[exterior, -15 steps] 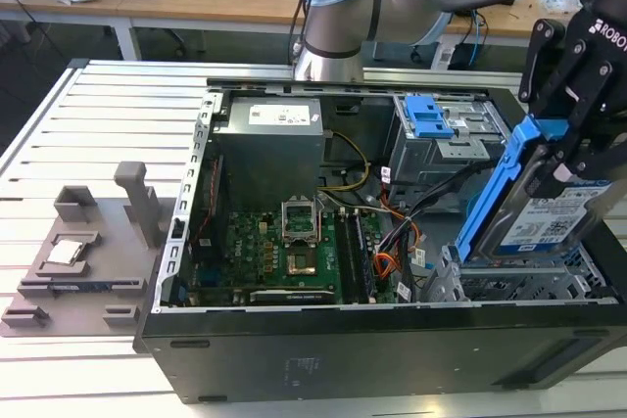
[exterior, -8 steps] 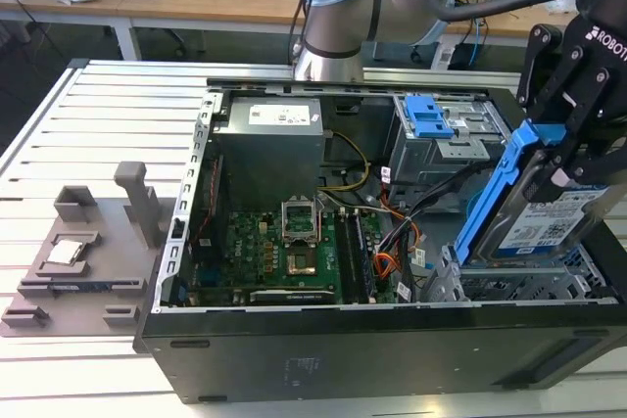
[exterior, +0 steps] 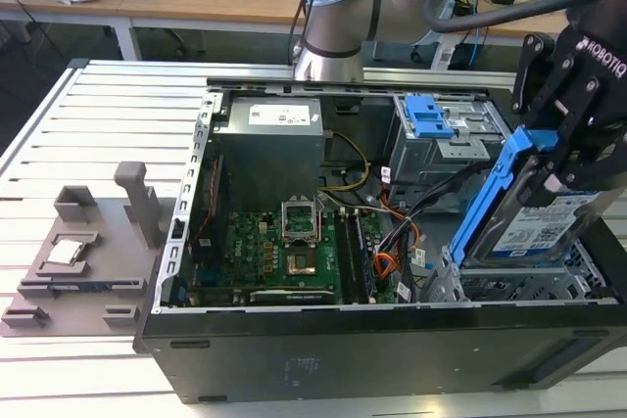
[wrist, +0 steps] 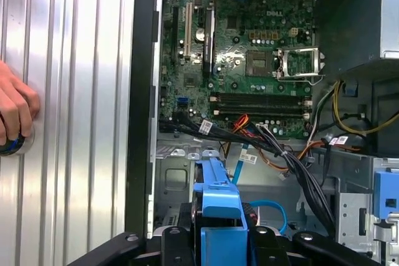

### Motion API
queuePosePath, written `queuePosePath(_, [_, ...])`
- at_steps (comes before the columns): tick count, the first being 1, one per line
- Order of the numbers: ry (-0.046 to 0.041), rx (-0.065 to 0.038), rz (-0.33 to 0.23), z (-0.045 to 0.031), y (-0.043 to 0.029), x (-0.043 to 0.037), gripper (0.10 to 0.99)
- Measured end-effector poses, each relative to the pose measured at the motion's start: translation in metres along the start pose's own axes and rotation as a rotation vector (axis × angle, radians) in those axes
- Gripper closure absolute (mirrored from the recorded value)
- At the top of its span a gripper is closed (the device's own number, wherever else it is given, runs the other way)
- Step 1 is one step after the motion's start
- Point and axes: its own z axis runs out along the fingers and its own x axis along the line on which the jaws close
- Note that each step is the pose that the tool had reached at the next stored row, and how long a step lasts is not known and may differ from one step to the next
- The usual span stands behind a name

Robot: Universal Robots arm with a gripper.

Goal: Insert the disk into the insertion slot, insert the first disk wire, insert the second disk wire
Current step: 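Insert the disk into the insertion slot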

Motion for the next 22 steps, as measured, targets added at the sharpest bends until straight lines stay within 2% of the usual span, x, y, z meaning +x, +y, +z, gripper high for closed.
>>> queuePosePath(3, [0.0035,-0.001,0.000,0.0034,-0.0001,-0.0004,0.722])
queuePosePath(12, [0.0030,-0.001,0.000,0.0186,-0.0007,-0.0003,0.722])
queuePosePath(22, [0.0028,-0.001,0.000,0.0290,-0.0011,-0.0004,0.722])
